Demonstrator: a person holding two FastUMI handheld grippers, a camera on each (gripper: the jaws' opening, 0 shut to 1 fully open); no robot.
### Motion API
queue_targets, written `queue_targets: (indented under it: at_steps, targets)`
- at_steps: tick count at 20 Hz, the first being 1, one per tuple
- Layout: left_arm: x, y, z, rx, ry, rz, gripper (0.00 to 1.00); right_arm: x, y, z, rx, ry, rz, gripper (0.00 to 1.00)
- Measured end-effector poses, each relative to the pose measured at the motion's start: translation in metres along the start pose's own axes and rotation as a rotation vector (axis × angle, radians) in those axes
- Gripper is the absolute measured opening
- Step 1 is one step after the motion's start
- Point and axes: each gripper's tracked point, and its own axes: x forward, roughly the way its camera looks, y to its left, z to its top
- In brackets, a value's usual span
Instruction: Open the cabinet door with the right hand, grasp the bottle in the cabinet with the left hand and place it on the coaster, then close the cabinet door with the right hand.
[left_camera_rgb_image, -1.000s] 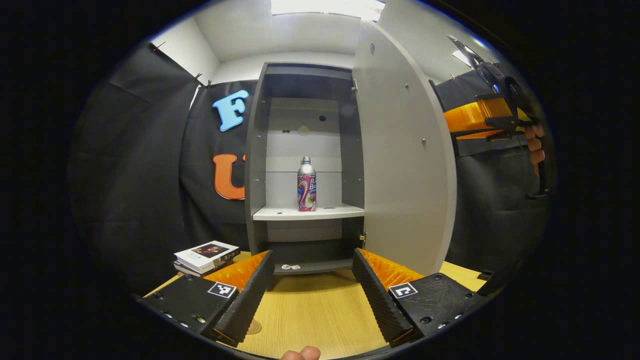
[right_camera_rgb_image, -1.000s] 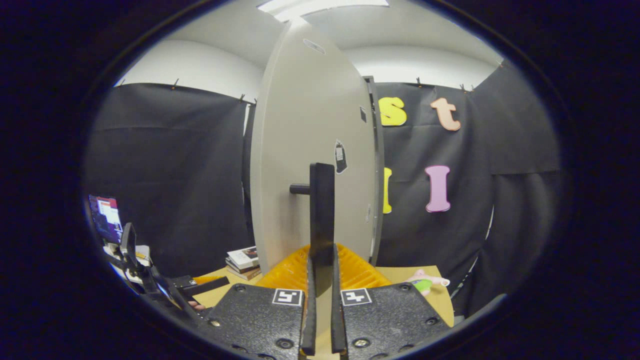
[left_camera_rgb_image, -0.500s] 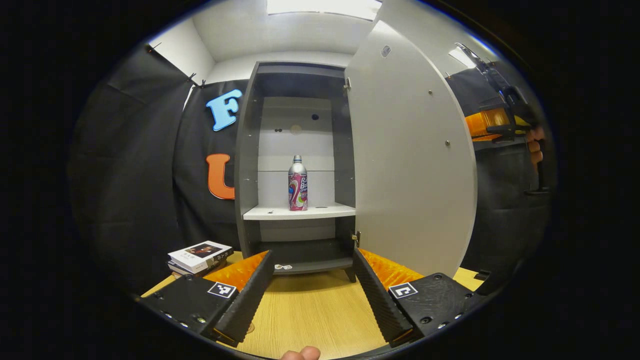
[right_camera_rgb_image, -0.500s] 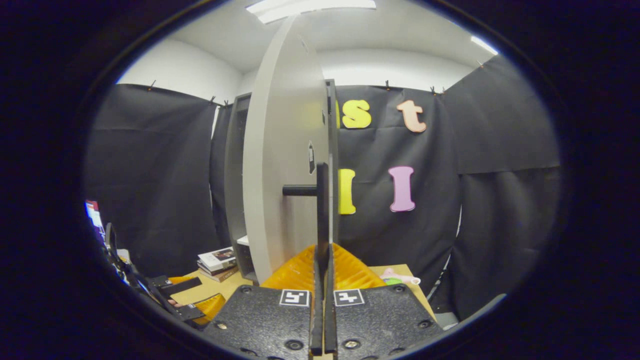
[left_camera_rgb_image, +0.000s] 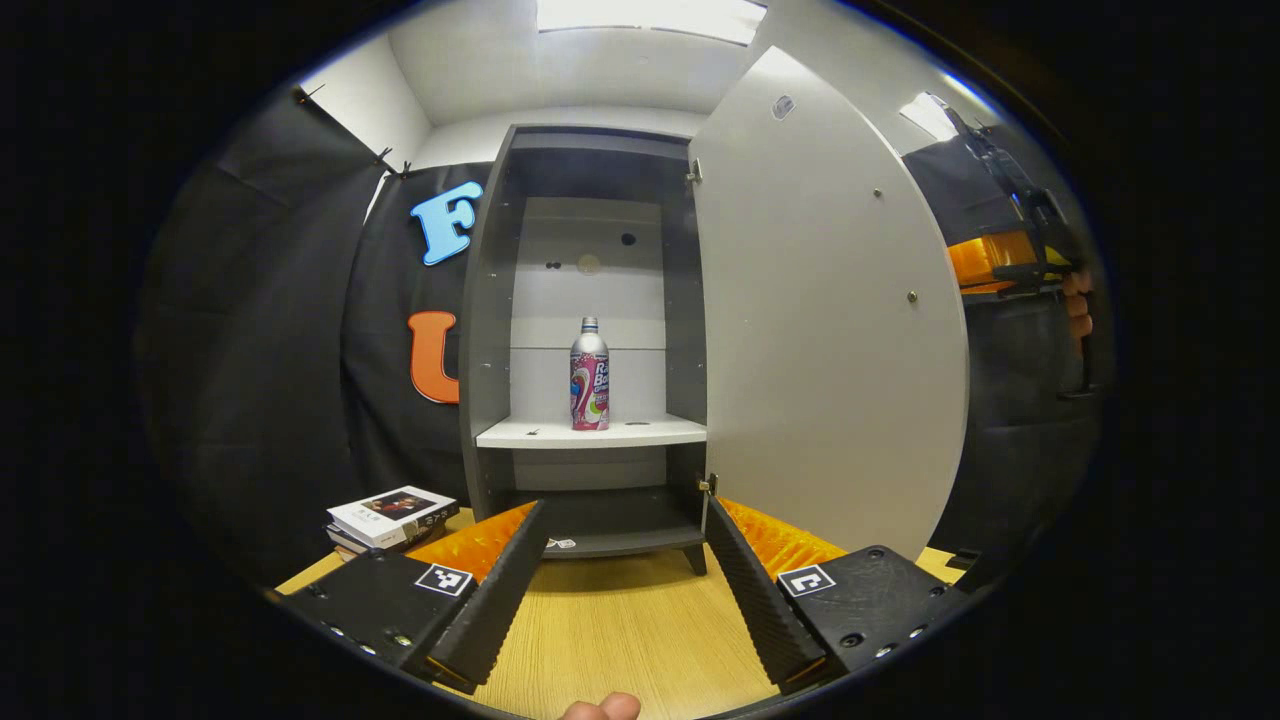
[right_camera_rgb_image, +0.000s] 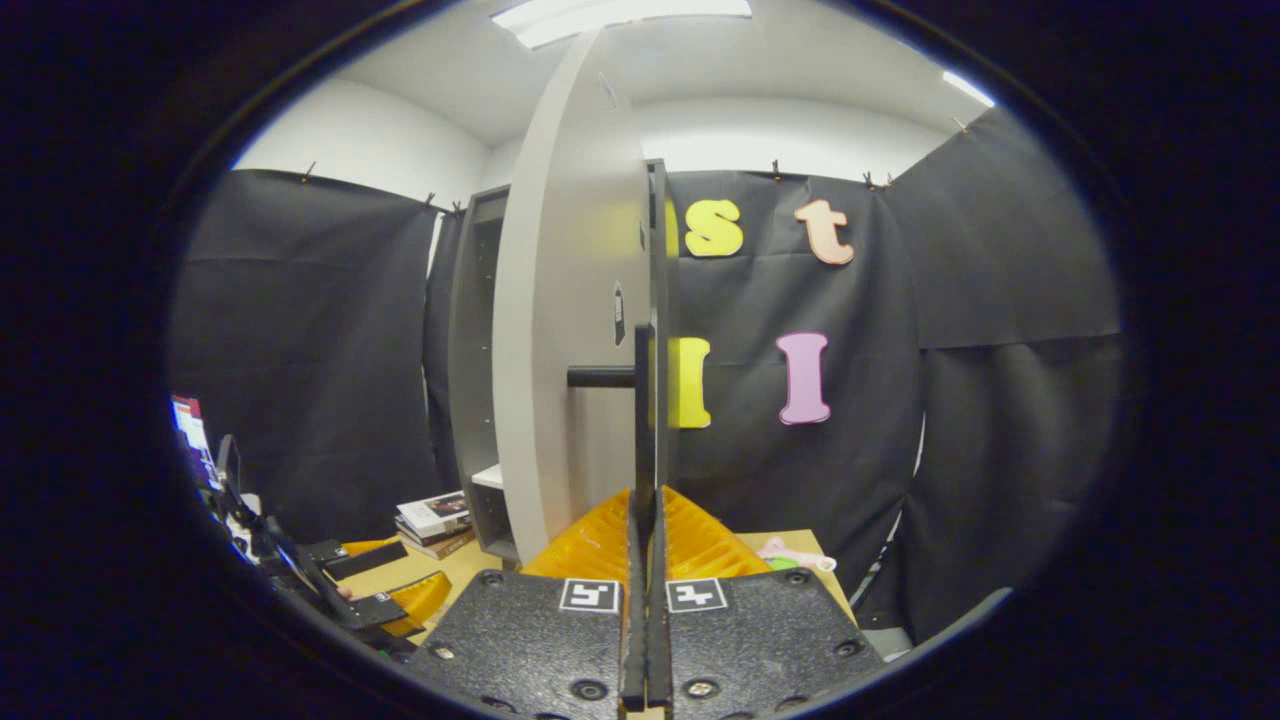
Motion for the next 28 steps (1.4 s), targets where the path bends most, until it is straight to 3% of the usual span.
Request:
queue_targets:
  at_steps: [2,4,7,10,12,14,15,18,22,24,28]
  targets:
    - [0.004,0.001,0.0,0.004,-0.003,0.004,0.95,-0.005,-0.001,-0.002,0.039,-0.002,0.047,0.04]
    - [0.011,0.005,0.0,0.006,0.003,0.008,0.95,-0.006,-0.011,0.001,0.06,-0.022,0.044,0.06]
    - [0.025,0.012,0.001,0.009,0.008,0.012,0.95,-0.009,-0.011,0.0,0.035,-0.037,0.051,0.2]
    - [0.036,0.02,0.008,0.031,-0.011,0.028,0.95,-0.028,-0.037,-0.001,-0.046,-0.054,-0.031,0.21]
    - [0.047,0.023,0.012,0.047,-0.02,0.027,0.95,-0.028,-0.062,0.002,-0.028,-0.075,-0.111,0.21]
    - [0.061,0.018,0.019,0.044,-0.025,0.006,0.95,-0.017,-0.069,0.002,0.019,-0.089,-0.126,0.2]
    - [0.069,0.013,0.023,0.033,-0.033,-0.017,0.95,-0.01,-0.071,0.003,0.038,-0.098,-0.13,0.24]
    - [0.092,0.005,0.039,-0.005,-0.054,-0.056,0.95,0.007,-0.077,0.0,0.06,-0.106,-0.144,0.55]
    - [0.139,0.022,0.076,0.006,-0.102,-0.029,0.97,0.022,-0.08,0.0,0.114,-0.114,-0.133,0.73]
    - [0.168,0.036,0.094,0.023,-0.136,-0.005,0.97,0.025,-0.084,0.0,0.14,-0.122,-0.135,0.78]
    - [0.225,0.056,0.112,0.047,-0.146,0.029,0.97,0.03,-0.082,-0.003,0.165,-0.117,-0.121,0.79]
